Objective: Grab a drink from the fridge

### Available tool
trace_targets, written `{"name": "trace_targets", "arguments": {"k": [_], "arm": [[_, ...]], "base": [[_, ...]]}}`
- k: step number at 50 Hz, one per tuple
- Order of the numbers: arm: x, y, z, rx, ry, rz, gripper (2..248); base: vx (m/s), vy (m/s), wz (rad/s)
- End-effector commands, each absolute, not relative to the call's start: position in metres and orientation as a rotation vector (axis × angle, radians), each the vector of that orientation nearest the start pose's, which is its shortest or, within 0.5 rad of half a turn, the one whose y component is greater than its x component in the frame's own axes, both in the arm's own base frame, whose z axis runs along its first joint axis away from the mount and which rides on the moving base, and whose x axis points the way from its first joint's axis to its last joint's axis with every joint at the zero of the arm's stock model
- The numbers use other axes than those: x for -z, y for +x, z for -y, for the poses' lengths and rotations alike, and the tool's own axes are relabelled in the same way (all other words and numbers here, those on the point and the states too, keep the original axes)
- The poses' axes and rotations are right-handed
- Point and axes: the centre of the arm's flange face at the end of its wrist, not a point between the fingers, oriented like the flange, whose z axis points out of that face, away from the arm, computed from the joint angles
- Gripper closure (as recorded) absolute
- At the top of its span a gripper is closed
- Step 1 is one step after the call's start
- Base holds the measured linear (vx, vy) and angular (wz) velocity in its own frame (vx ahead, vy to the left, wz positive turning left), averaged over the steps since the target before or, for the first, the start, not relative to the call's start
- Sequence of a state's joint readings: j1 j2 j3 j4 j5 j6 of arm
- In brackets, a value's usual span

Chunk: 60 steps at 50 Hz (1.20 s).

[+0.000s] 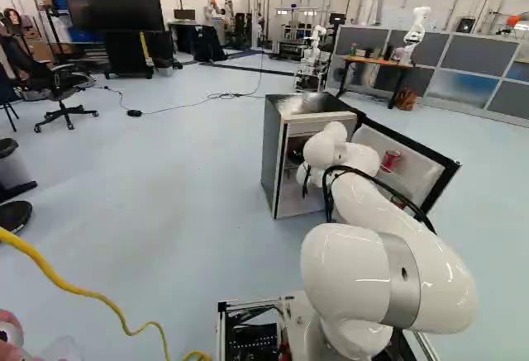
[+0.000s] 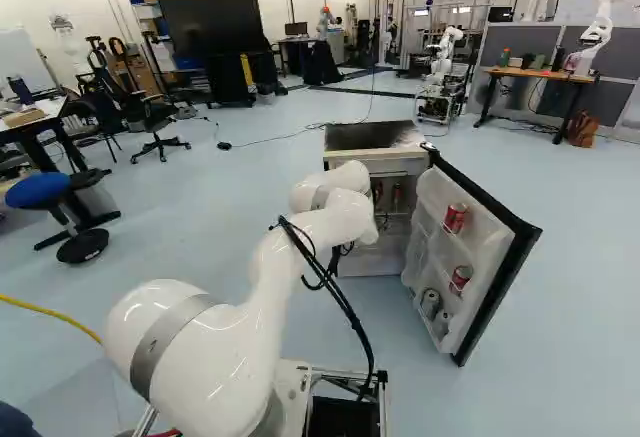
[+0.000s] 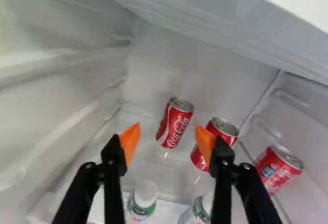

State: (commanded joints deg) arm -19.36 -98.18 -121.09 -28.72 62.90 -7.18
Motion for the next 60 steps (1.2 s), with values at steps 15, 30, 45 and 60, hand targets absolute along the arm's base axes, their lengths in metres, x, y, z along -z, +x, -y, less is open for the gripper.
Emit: {"name": "trace_targets", "arguments": {"k": [15,30,45,60], "arm": [[0.036,0.74,0.22,2.176,-2.403,0.506,3],[0.035,0.74,0.223,2.196,-2.424,0.433,3],[0.034,0.741,0.229,2.22,-2.449,0.335,3],[0.034,0.74,0.234,2.244,-2.474,0.227,3]], "base": [[0.0,0.0,0.0],[0.0,0.0,0.0],[0.0,0.0,0.0],[0.0,0.0,0.0]]}}
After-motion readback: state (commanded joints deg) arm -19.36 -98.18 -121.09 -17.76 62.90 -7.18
